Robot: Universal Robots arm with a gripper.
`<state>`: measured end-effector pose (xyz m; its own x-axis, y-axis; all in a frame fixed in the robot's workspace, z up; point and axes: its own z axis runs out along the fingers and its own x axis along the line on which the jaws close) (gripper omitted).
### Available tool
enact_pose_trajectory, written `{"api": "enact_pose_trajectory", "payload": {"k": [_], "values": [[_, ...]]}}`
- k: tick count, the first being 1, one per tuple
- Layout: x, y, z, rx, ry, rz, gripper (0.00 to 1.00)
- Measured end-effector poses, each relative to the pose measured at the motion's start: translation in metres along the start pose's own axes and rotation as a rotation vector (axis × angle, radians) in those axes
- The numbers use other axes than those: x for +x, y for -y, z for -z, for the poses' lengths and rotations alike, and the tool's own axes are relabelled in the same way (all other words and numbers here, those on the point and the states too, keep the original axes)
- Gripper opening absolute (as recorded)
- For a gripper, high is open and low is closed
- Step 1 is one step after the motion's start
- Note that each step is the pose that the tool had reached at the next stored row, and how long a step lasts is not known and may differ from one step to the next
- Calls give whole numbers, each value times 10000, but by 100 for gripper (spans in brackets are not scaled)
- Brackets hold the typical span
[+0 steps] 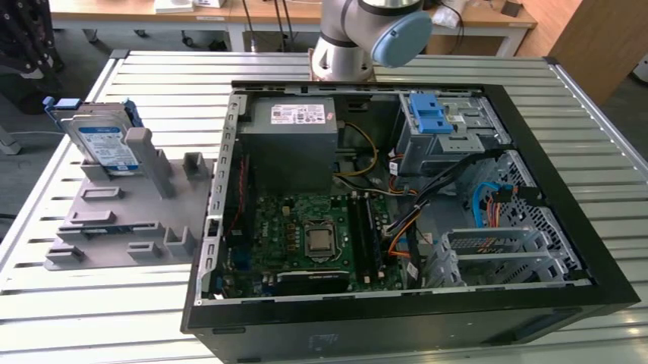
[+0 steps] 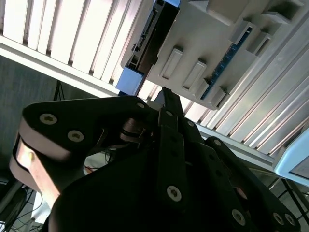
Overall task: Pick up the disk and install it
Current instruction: 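Pick up the disk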
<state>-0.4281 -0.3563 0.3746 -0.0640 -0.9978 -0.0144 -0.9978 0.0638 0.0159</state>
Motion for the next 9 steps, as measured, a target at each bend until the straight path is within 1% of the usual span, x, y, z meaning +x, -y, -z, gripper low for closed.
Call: {"api": "enact_pose_trajectory", "payload": {"k": [2,3,4,7,8,9], "values": [[0,0,0,-2,-1,118,11],[0,0,0,-1,-2,128,17],[0,0,0,-2,-2,130,17],[0,0,0,-2,-2,136,35],[0,0,0,-2,-2,138,35],[0,0,0,-2,-2,140,41]]}}
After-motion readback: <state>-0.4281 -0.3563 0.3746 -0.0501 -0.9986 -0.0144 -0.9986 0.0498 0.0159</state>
